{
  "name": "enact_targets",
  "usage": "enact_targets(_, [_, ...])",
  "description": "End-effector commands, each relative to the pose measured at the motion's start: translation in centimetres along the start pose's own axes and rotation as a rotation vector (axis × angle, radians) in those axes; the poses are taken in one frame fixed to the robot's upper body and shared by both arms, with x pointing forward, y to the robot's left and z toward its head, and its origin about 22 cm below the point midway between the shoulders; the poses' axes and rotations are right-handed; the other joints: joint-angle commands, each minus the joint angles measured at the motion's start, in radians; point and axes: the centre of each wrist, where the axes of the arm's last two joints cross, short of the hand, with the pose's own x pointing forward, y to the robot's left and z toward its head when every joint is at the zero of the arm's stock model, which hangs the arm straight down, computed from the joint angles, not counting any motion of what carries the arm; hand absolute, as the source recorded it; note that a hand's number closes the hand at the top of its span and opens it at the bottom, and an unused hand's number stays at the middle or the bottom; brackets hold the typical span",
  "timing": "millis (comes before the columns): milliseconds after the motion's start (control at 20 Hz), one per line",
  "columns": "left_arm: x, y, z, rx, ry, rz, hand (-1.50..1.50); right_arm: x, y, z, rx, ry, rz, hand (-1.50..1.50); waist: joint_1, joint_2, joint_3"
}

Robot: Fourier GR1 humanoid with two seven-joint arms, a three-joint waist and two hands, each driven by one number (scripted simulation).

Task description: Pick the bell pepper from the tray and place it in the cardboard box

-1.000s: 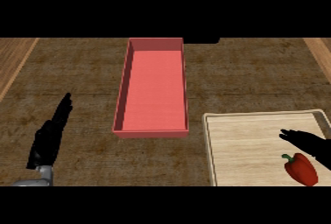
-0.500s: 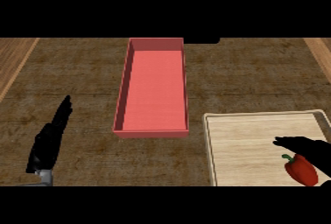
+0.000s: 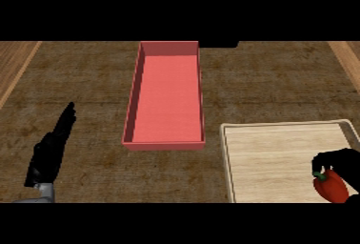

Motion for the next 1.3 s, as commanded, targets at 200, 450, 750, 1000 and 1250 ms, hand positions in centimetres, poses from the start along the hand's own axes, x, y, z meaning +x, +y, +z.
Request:
enact_targets(200, [-0.9, 1.0, 0.7, 0.05, 0.039, -0.006, 0.0, 4.0, 4.7, -0.2, -0.137, 0.678, -0.23, 1.5, -0.078, -0.015, 0.0])
enact_targets(450, [-1.0, 0.5, 0.8, 0.024, 0.019, -0.01, 0.0, 10.2, 2.9, -2.4, -0.293, 0.869, -0.249, 1.5, -0.033, -0.009, 0.001])
enact_targets(750, [-0.1, 0.4, 0.3, 0.009, 0.019, 0.002, 0.0, 17.9, -0.4, -3.0, -0.466, 0.985, -0.214, 1.5, -0.008, -0.005, 0.003])
enact_targets(1000, [-0.3, -0.2, -0.2, 0.0, 0.011, -0.001, 0.0, 25.4, -4.4, -2.4, -0.668, 0.79, -0.359, 1.5, 0.004, -0.003, 0.004])
enact_targets(1250, [1.3, -0.2, -0.6, -0.014, -0.005, -0.004, 0.0, 29.9, -7.8, -2.5, -0.859, 0.604, -0.409, 1.5, 0.019, 0.0, 0.005])
